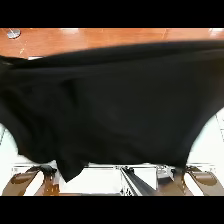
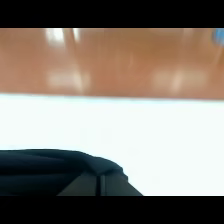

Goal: Fold the shirts.

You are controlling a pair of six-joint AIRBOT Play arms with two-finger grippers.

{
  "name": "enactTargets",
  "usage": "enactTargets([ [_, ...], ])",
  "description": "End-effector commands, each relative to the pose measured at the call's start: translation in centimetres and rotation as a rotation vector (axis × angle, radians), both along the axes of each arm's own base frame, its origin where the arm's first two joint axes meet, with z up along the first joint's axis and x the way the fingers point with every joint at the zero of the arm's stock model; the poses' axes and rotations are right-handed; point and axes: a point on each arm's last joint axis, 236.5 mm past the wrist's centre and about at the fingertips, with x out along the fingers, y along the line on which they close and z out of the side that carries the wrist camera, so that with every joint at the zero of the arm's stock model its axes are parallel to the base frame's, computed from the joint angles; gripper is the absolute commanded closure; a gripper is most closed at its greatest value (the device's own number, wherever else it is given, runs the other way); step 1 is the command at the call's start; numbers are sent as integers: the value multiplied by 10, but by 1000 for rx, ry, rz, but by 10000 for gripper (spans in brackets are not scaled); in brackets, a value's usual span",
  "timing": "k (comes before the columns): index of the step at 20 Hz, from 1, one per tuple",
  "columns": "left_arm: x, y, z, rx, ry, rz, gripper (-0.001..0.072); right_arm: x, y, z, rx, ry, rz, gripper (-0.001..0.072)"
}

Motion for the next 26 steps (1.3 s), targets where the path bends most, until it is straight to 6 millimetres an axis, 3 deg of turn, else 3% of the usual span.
enactTargets([
  [1, 61, 0, -105, -56, 195, 27, 681, 76, -6, -110, 30, 219, -28, 691],
  [3, 97, -8, -145, -66, 240, 31, 681, 126, -5, -161, 56, 310, -35, 691],
  [7, 174, -19, -202, -91, 209, 120, 681, 232, 13, -252, 229, 400, -45, 690],
  [10, 216, -20, -225, -203, 183, 228, 679, 298, 23, -295, 406, 456, -52, 690],
  [11, 223, -21, -229, -247, 190, 254, 654, 311, 26, -303, 488, 482, -49, 689],
  [12, 228, -22, -233, -274, 204, 264, 512, 321, 28, -308, 573, 502, -45, 617],
  [13, 229, -22, -235, -276, 220, 257, 190, 326, 25, -309, 662, 525, -40, 303],
  [14, 227, -15, -235, -272, 249, 243, 5, 325, 16, -306, 711, 546, -25, 91],
  [15, 220, -1, -234, -245, 294, 218, 5, 315, 1, -303, 711, 569, 3, 90],
  [17, 194, 49, -239, -157, 405, 213, 6, 268, -47, -300, 604, 673, 39, 91],
  [19, 141, 98, -257, -108, 583, 218, 6, 202, -114, -310, 382, 840, -79, 90],
  [20, 99, 105, -269, -127, 704, 172, 6, 172, -131, -311, 343, 895, -139, 91],
  [21, 60, 109, -285, -160, 797, 179, 6, 146, -131, -312, 370, 920, -164, 90],
  [22, 36, 117, -304, -192, 828, 258, 6, 131, -119, -314, 419, 890, -169, 91],
  [24, 0, 132, -342, -298, 835, 475, 6, 107, -82, -321, 505, 792, -132, 91],
  [26, -27, 124, -363, -414, 841, 531, 6, 79, -39, -328, 609, 735, -68, 91],
])
